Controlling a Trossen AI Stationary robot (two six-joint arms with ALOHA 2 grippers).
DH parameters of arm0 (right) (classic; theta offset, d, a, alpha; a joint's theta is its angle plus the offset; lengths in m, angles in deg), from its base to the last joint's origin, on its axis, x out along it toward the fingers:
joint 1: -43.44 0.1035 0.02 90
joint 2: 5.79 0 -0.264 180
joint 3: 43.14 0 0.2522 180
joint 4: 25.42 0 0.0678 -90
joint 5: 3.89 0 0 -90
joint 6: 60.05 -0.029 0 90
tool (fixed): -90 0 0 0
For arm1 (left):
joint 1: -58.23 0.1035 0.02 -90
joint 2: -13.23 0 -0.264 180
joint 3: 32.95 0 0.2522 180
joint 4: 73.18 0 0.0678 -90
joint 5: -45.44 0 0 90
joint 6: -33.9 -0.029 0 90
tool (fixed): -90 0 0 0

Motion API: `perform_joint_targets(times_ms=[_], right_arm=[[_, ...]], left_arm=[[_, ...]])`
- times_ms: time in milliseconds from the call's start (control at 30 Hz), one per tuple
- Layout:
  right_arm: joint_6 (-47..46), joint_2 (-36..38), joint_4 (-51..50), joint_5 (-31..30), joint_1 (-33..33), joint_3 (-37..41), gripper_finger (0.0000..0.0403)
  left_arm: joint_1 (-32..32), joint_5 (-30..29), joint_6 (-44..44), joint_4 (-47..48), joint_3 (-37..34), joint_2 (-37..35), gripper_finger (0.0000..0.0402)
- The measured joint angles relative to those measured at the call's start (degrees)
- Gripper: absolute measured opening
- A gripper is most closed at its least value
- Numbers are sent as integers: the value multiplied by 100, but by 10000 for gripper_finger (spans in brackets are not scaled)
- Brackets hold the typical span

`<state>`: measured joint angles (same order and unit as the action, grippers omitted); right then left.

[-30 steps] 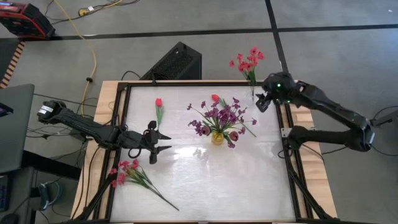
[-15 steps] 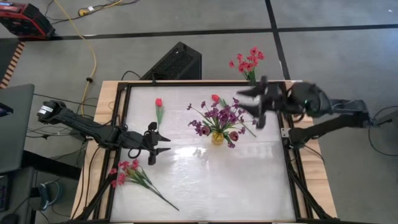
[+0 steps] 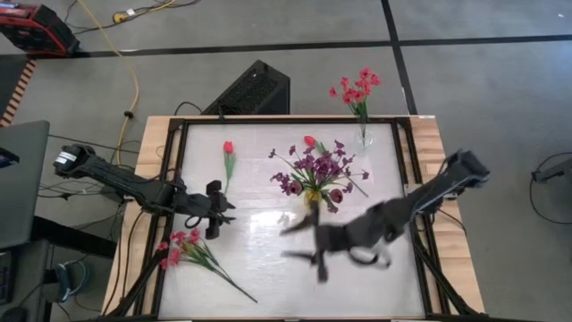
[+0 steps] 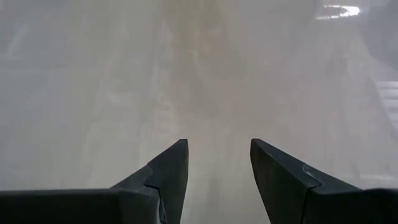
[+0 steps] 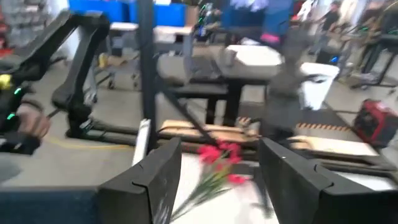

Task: Sort flowers into vase by color
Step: Put the pink flowers into the transparent vase

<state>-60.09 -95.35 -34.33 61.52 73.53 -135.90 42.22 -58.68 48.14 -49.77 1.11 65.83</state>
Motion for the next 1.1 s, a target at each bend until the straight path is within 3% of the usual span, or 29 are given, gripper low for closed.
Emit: perform_joint_targets(times_ms=[300,633,900,1100], right_arm=[[-702,-2401,18,-256,317,-1920,237],[-2141,-4507,5,-380,21,-3337,237],[-2562,-5698,-45,-252,-108,-4084,237],[-3172,-6137,-908,-237,-131,-4603,237]], left_arm=[[-2,634,133,456,0,0,162],[-4,637,35,1009,0,0,162],[-4,640,-113,1023,0,-2,162],[-4,640,-113,1036,-2,-2,162]])
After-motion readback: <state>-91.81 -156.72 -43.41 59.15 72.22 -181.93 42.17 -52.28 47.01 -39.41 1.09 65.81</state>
